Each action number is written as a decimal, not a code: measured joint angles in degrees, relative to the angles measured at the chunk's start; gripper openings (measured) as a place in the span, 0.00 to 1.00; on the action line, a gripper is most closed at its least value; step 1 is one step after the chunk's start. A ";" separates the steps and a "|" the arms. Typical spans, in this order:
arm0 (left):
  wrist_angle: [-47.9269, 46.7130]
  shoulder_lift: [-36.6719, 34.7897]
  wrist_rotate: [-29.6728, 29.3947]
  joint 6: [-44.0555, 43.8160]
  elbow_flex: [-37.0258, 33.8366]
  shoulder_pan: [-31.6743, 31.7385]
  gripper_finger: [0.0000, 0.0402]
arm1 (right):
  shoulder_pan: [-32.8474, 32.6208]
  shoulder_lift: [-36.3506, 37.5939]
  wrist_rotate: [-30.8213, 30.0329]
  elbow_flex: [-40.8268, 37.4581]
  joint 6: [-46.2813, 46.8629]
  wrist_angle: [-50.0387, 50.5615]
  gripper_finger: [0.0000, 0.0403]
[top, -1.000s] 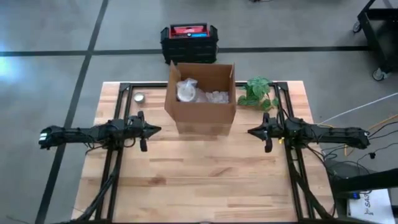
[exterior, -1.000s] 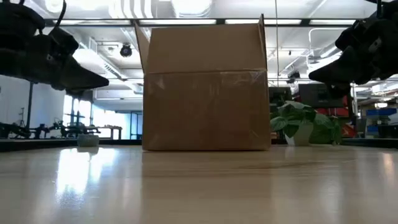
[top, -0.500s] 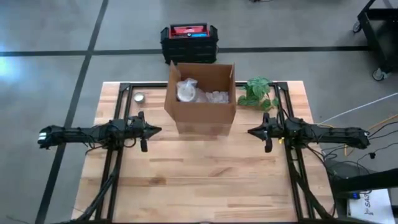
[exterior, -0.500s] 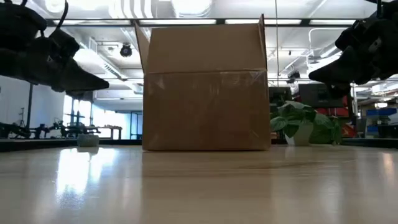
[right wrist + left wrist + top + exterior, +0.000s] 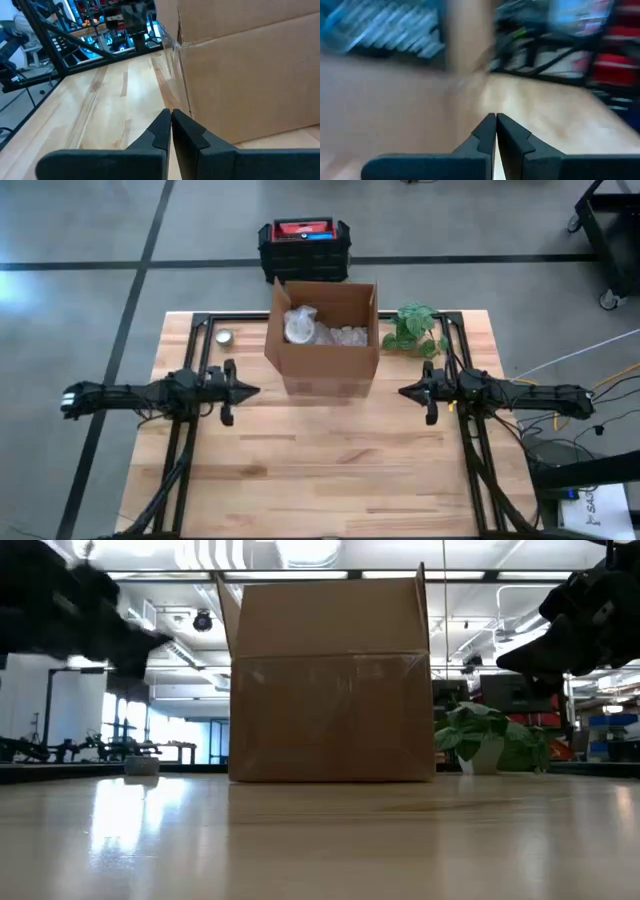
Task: Wrap mug
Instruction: Return to Home Position
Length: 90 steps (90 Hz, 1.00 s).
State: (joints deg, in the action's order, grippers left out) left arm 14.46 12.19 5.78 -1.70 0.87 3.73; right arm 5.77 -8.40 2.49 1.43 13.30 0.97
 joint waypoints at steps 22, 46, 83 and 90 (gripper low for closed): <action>2.36 -6.65 9.74 3.53 -0.36 0.02 0.00 | 0.01 0.02 0.00 0.00 -0.02 0.02 0.00; 0.96 -10.52 -14.04 -4.58 -0.36 0.04 0.00 | -0.01 0.02 -0.01 -0.01 0.00 0.02 0.00; -6.46 -12.00 -3.46 0.79 -0.36 -0.01 0.00 | 0.00 0.02 -0.01 0.00 0.00 0.02 0.00; -6.73 -12.11 -9.96 -0.06 -0.36 0.02 0.00 | -0.01 0.02 -0.01 -0.02 0.00 0.02 0.00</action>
State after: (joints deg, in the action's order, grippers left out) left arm 7.74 0.08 -4.18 -1.76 0.51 3.75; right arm 5.76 -8.38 2.48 1.41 13.30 0.99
